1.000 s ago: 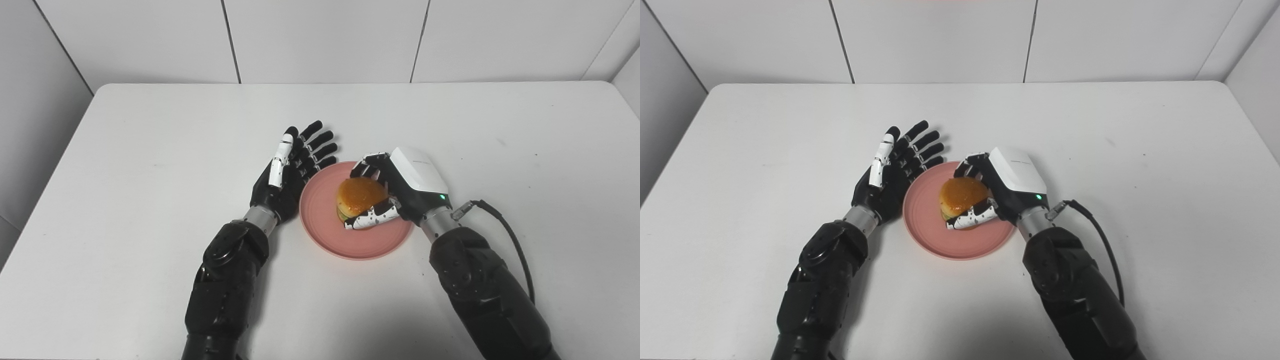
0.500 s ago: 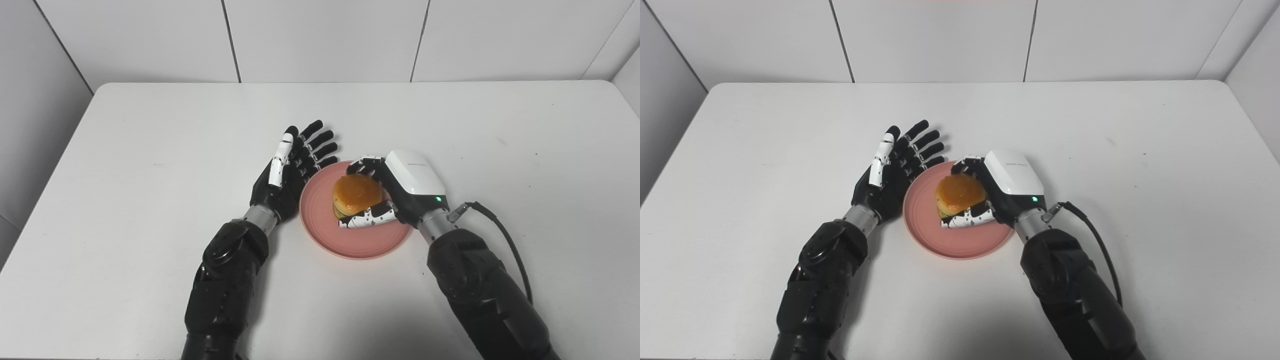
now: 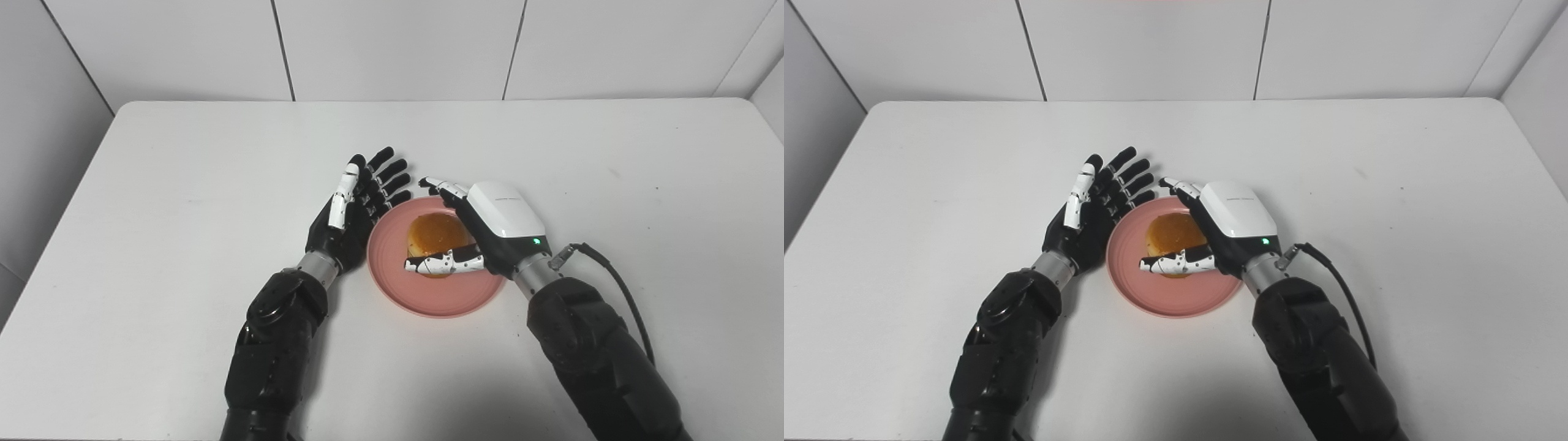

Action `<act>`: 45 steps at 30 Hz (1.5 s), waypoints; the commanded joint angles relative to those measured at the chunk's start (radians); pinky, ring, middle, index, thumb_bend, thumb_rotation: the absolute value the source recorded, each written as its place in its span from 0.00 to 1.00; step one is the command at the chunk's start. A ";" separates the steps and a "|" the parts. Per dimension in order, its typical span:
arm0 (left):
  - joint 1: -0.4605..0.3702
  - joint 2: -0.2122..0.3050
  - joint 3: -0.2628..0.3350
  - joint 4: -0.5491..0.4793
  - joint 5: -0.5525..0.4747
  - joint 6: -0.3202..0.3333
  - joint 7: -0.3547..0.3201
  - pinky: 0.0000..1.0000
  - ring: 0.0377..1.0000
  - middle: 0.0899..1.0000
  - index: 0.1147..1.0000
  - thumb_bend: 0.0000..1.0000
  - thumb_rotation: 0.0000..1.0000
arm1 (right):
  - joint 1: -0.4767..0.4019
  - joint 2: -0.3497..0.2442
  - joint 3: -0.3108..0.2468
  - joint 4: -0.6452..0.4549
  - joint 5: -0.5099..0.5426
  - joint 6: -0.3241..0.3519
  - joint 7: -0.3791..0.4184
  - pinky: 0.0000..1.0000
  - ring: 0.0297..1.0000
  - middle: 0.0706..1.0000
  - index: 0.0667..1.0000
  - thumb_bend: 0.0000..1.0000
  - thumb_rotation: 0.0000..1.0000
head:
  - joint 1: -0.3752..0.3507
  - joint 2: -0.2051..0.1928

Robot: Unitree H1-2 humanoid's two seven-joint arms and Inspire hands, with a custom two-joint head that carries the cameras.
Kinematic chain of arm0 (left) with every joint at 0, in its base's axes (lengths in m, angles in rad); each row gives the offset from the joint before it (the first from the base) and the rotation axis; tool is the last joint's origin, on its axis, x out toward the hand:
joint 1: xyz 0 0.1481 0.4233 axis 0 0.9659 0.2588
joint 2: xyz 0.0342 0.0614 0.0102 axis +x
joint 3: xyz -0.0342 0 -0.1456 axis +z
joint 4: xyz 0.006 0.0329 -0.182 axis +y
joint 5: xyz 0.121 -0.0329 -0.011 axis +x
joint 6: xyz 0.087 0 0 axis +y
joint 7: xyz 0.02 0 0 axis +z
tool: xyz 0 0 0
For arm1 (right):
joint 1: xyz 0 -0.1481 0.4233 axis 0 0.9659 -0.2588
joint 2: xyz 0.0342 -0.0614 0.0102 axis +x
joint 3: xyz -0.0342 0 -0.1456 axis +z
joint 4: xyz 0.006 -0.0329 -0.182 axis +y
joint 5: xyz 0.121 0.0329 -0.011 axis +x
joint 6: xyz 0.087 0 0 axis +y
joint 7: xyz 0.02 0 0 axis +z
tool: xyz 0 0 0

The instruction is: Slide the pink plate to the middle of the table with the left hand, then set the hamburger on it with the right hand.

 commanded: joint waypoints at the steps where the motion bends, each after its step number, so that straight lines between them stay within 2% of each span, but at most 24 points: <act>1: 0.050 0.011 -0.003 0.049 0.023 0.074 0.023 0.90 0.90 0.88 0.89 0.43 1.00 | -0.035 -0.002 -0.017 -0.050 -0.002 -0.024 -0.003 0.58 0.74 0.82 0.87 0.98 0.65 | 0.000 0.001; 7: 0.046 0.009 0.003 0.060 0.015 0.069 0.019 0.88 0.90 0.88 0.88 0.43 1.00 | -0.028 0.004 -0.055 -0.090 0.054 -0.065 -0.036 0.59 0.75 0.85 0.91 0.98 0.68 | -0.001 0.001; 8: 0.046 0.007 0.006 0.061 0.012 0.067 0.020 0.88 0.89 0.88 0.87 0.43 1.00 | -0.026 0.007 -0.065 -0.095 0.067 -0.073 -0.046 0.54 0.71 0.84 0.92 0.98 0.68 | -0.001 0.001; 10: 0.045 0.005 0.011 0.064 0.010 0.063 0.018 0.87 0.88 0.87 0.86 0.43 1.00 | -0.021 0.008 -0.089 -0.104 0.102 -0.104 -0.079 0.53 0.70 0.84 0.93 0.97 0.69 | -0.010 -0.002; 14: 0.046 0.008 0.014 0.065 0.014 0.056 0.015 0.86 0.87 0.86 0.87 0.42 1.00 | -0.004 0.020 -0.152 -0.105 0.176 -0.152 -0.144 0.69 0.85 0.93 0.97 0.93 0.81 | -0.013 -0.004; 18: 0.047 0.010 0.020 0.058 0.020 0.047 0.021 0.87 0.87 0.87 0.87 0.42 1.00 | 0.014 0.027 -0.208 -0.089 0.232 -0.179 -0.200 0.76 0.90 0.97 1.00 0.88 0.93 | -0.014 -0.009; 20: 0.048 0.011 0.025 0.051 0.032 0.029 0.032 0.88 0.88 0.88 0.88 0.43 1.00 | 0.025 0.032 -0.238 -0.087 0.273 -0.176 -0.212 0.83 0.94 0.99 1.00 0.88 0.98 | -0.015 -0.011; 23: 0.055 0.017 0.024 0.029 0.068 -0.015 0.049 0.91 0.89 0.90 0.89 0.42 1.00 | 0.050 0.042 -0.274 -0.099 0.314 -0.161 -0.222 0.91 0.98 1.00 1.00 0.82 1.00 | -0.018 -0.013; 28: 0.082 0.043 0.010 -0.010 0.137 -0.104 0.041 0.95 0.93 0.93 0.93 0.43 1.00 | 0.093 0.068 -0.324 -0.087 0.383 -0.156 -0.245 0.92 0.99 1.00 1.00 0.76 1.00 | -0.017 -0.015; 31: 0.109 0.064 -0.004 -0.043 0.185 -0.156 0.037 1.00 0.98 0.99 0.99 0.48 1.00 | 0.120 0.077 -0.350 -0.067 0.439 -0.176 -0.251 0.95 0.99 1.00 1.00 0.69 1.00 | -0.019 -0.016; 36: 0.156 0.093 -0.016 -0.080 0.239 -0.241 0.029 1.00 1.00 1.00 1.00 0.50 1.00 | 0.170 0.086 -0.357 -0.038 0.462 -0.219 -0.286 0.96 1.00 1.00 1.00 0.60 1.00 | -0.018 -0.015; 41: 0.201 0.110 -0.030 -0.080 0.285 -0.361 0.026 1.00 1.00 1.00 1.00 0.50 1.00 | 0.213 0.111 -0.358 -0.008 0.515 -0.250 -0.306 0.97 1.00 1.00 1.00 0.59 1.00 | -0.013 -0.014; 45: 0.242 0.128 -0.050 -0.104 0.330 -0.404 0.026 1.00 1.00 1.00 1.00 0.48 1.00 | 0.226 0.117 -0.356 0.015 0.563 -0.270 -0.298 0.98 1.00 1.00 1.00 0.57 1.00 | -0.013 -0.014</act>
